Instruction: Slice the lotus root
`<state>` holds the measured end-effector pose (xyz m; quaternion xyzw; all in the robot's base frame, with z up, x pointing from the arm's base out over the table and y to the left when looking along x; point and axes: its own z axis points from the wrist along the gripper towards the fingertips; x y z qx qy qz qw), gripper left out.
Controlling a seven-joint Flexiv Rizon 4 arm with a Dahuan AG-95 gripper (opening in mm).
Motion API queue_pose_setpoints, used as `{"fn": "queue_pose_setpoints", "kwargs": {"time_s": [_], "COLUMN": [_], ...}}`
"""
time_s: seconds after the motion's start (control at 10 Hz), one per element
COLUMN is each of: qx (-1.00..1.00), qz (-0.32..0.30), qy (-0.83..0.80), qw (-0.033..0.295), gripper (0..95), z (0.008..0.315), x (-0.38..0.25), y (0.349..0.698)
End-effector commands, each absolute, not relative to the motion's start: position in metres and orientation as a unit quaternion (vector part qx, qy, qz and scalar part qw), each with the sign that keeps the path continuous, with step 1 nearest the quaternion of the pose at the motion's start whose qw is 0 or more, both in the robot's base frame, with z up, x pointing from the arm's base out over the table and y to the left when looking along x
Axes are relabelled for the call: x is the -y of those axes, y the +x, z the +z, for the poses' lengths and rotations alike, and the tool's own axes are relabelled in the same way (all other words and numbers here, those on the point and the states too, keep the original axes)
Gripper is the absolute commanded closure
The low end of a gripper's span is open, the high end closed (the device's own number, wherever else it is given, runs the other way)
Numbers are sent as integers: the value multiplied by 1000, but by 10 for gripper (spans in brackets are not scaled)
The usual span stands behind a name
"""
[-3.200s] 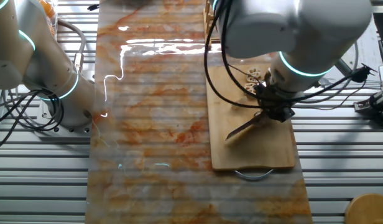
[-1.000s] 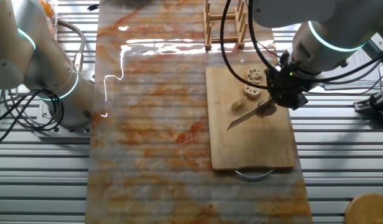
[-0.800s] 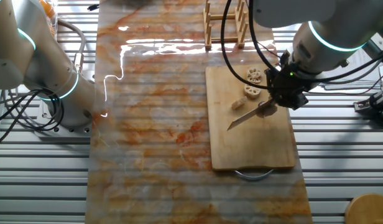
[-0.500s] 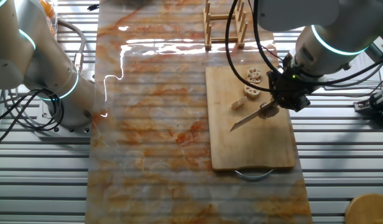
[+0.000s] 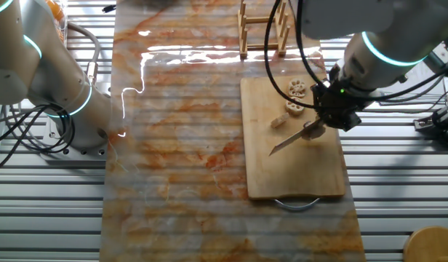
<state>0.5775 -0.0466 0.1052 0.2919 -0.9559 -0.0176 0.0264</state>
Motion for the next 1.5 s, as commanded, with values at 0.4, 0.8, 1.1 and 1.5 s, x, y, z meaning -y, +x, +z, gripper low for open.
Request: {"fn": "queue_pose_setpoints", "kwargs": {"time_s": [0.4,0.8,1.1,1.5], "qx": [953,962,963,961], "qz": [-8,-8,-3,-15], "qy": [301,271,267,274], "qw": [3,7,18,22], "gripper": [570,950,950,950], "z": [70,79,85,121], "x": [52,48,46,53], "y": [575,573,574,577]}}
